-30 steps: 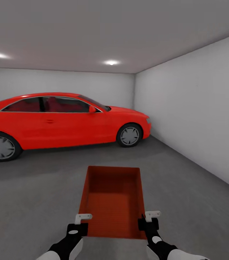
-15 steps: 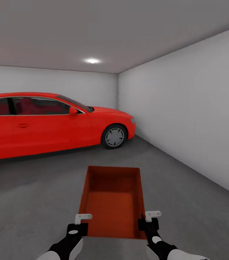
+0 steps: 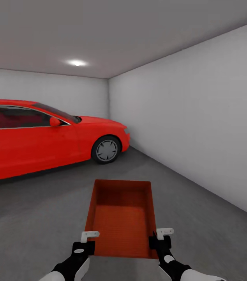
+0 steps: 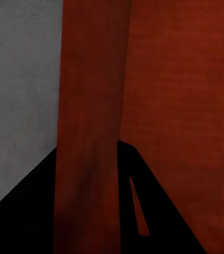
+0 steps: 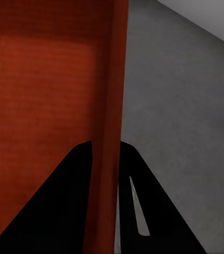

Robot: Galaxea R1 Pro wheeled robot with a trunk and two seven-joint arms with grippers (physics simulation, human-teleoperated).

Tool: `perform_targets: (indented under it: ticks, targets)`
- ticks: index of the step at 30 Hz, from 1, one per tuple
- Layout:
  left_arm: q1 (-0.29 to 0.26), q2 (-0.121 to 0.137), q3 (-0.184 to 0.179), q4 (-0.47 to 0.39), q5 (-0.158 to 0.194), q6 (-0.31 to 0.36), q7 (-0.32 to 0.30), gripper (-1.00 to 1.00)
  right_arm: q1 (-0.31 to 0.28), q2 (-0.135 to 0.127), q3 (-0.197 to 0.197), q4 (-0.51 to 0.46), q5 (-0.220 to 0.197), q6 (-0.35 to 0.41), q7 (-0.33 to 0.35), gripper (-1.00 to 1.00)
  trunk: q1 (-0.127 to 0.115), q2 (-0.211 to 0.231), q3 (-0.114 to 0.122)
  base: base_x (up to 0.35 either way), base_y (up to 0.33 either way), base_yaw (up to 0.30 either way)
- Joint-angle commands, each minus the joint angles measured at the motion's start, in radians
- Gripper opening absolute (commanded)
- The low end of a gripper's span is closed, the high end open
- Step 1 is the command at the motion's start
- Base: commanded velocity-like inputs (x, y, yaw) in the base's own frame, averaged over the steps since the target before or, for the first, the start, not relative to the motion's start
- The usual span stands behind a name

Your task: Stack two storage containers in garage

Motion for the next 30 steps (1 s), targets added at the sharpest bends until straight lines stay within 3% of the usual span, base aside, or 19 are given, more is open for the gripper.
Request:
perform_targets:
  ticks: [1,30]
  targets:
    - [0.000,0.001,0.001,0.018,0.015,0.001,0.011,-1.00,-0.002,0.001,-0.082,-0.001,-0.021,-0.052,-0.013,-1.00,0.001,-0.001,-0.001,0.321,0.000,-0.282]
    - [0.000,0.001,0.000,0.017,0.013,0.001,0.011,-1.00,-0.002,0.001,-0.082,-0.001,-0.019,-0.052,-0.013,-1.00,0.001,-0.001,-0.001,0.321,0.000,-0.282]
